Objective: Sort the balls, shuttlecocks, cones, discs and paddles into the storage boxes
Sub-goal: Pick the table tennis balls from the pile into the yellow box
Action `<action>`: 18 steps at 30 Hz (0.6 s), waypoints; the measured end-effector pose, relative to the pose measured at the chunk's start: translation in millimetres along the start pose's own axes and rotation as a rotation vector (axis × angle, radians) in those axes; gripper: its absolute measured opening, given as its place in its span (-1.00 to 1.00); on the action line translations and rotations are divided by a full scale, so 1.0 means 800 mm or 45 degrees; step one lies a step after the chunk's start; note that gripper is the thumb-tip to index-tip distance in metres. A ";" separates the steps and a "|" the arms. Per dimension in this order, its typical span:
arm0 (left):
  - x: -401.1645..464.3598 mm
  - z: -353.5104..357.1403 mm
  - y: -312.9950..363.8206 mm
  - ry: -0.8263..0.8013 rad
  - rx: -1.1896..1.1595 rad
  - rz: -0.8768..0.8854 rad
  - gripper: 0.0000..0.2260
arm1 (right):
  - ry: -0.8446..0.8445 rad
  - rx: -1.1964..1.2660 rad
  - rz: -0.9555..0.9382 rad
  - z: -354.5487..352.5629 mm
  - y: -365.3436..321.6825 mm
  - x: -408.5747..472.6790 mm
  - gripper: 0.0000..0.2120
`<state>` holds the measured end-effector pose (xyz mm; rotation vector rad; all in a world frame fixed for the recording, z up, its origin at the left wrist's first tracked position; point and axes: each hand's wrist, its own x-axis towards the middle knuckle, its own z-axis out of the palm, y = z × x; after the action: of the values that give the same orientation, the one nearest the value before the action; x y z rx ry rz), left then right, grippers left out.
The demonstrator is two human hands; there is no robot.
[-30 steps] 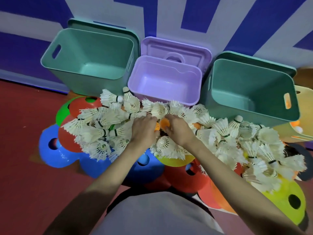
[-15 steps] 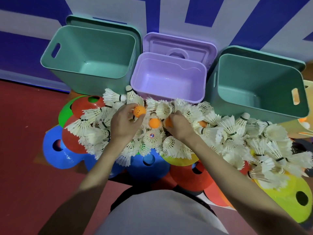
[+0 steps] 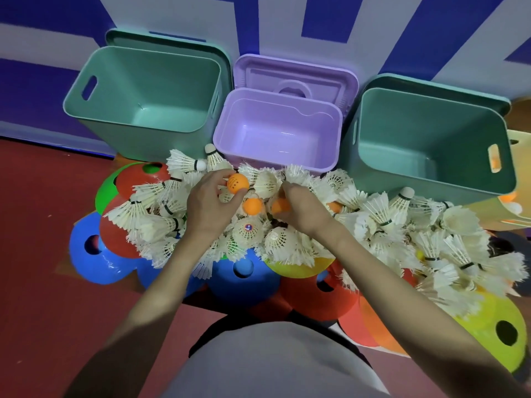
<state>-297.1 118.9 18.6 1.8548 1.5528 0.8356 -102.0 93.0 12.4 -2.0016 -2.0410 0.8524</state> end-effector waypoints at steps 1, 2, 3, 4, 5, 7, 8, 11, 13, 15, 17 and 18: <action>-0.001 0.001 0.003 0.002 0.006 -0.004 -0.67 | 0.055 0.040 -0.030 -0.012 0.003 -0.008 -0.70; -0.001 0.003 0.006 0.000 0.005 -0.009 -0.67 | 0.141 0.086 -0.063 -0.024 0.009 -0.018 -0.68; -0.002 0.006 0.012 -0.003 0.000 -0.010 -0.67 | 0.246 0.141 -0.089 -0.034 0.018 -0.028 -0.67; -0.004 0.010 0.019 -0.007 -0.008 -0.007 -0.67 | 0.357 0.198 -0.106 -0.044 0.029 -0.040 -0.69; -0.006 0.016 0.028 -0.013 -0.018 -0.001 -0.67 | 0.456 0.242 -0.108 -0.051 0.044 -0.051 -0.71; -0.011 0.032 0.049 -0.034 -0.032 0.027 -0.66 | 0.587 0.280 -0.054 -0.063 0.079 -0.074 -0.75; -0.013 0.043 0.060 -0.048 -0.030 0.054 -0.66 | 0.626 0.289 -0.009 -0.068 0.097 -0.086 -0.75; -0.016 0.080 0.096 -0.102 -0.034 0.132 -0.67 | 0.757 0.305 0.091 -0.083 0.155 -0.124 -0.73; -0.019 0.109 0.123 -0.148 -0.051 0.203 -0.67 | 0.849 0.320 0.170 -0.094 0.192 -0.152 -0.71; -0.022 0.141 0.156 -0.218 -0.076 0.266 -0.67 | 0.949 0.335 0.253 -0.106 0.231 -0.181 -0.69; -0.025 0.175 0.191 -0.292 -0.093 0.296 -0.67 | 1.029 0.349 0.325 -0.116 0.268 -0.211 -0.69; -0.025 0.193 0.208 -0.330 -0.091 0.323 -0.66 | 1.061 0.350 0.358 -0.120 0.286 -0.226 -0.69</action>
<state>-76.5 67.2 44.7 2.0425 1.1327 0.7145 160.0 -65.6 28.1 -2.0170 -1.1425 0.2216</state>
